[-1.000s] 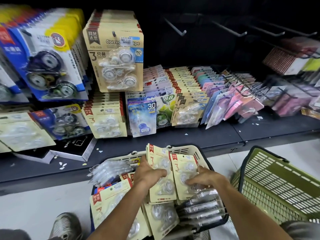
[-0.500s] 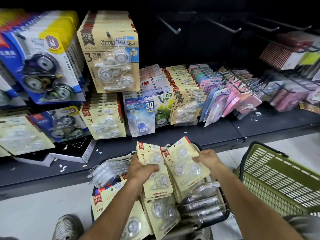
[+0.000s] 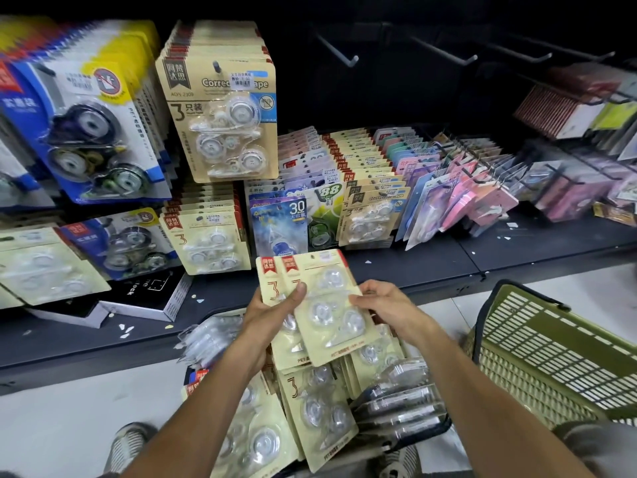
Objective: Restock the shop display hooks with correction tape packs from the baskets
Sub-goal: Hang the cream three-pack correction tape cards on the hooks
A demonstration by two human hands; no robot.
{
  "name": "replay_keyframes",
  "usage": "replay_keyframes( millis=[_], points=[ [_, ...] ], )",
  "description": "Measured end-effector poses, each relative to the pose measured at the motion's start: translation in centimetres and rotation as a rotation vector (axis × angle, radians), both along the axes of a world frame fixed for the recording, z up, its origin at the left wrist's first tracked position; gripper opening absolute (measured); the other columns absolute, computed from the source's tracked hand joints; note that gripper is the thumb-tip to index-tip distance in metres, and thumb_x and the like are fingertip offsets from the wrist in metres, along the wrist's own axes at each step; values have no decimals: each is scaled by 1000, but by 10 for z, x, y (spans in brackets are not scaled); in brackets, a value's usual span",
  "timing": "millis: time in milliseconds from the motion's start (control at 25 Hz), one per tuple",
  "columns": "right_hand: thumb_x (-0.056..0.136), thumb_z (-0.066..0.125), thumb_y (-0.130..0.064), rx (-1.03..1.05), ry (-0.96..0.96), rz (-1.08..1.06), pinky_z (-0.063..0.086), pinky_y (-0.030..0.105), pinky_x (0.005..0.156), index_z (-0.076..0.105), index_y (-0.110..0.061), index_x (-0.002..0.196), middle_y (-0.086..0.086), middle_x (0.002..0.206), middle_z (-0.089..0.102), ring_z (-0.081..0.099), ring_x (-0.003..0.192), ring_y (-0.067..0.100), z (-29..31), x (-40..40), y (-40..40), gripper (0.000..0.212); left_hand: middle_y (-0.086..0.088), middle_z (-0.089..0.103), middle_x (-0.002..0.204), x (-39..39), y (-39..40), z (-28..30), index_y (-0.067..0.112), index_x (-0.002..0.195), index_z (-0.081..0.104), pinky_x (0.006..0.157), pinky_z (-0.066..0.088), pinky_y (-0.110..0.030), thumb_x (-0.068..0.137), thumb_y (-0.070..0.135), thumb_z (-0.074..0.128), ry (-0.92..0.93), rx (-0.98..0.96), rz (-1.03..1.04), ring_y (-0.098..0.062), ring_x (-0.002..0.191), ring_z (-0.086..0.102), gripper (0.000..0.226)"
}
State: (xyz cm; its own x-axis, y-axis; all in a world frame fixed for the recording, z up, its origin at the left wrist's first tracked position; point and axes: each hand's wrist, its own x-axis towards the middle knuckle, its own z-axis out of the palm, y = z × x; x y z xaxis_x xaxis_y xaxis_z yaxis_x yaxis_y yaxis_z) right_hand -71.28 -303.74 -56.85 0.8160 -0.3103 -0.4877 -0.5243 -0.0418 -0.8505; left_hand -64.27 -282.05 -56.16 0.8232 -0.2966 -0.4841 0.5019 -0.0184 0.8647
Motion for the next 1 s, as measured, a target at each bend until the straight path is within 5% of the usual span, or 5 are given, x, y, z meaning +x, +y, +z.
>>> replay_keyframes(
  millis=[200,360,680,840,1000],
  points=[
    [98,60,-41,-73,82,105,50,34,89,69,-23,111,-5,111,72,65,104,14,-5,2,8,24,0,77,99,1,10,10,16,117,62,59,55,-20,74,5,88,-62,117,-37,-8,75,75,52],
    [89,65,-41,-562,512,320,48,33,98,56,-17,131,-1,123,61,60,108,20,-52,-17,-20,49,2,75,99,4,21,8,16,117,58,59,53,-22,74,6,87,-93,178,32,-11,81,72,53],
    [70,90,-34,-460,571,217,46,40,105,21,-13,151,11,139,52,53,124,31,-58,-15,-16,109,0,76,99,13,36,-3,16,121,59,62,56,-28,72,10,89,-82,198,69,-16,82,75,58],
    [59,94,-43,-379,593,230,51,40,100,28,-9,144,8,132,57,59,115,26,-60,-20,-17,113,1,77,100,13,34,-2,16,122,58,65,57,-28,72,8,90,-84,171,65,-15,84,75,60],
    [69,92,-23,-323,514,140,53,28,58,51,-8,113,4,98,67,66,76,18,-54,-21,-13,62,3,77,97,11,34,-1,18,118,60,70,58,-30,71,6,90,-86,155,76,-16,85,75,57]
  ],
)
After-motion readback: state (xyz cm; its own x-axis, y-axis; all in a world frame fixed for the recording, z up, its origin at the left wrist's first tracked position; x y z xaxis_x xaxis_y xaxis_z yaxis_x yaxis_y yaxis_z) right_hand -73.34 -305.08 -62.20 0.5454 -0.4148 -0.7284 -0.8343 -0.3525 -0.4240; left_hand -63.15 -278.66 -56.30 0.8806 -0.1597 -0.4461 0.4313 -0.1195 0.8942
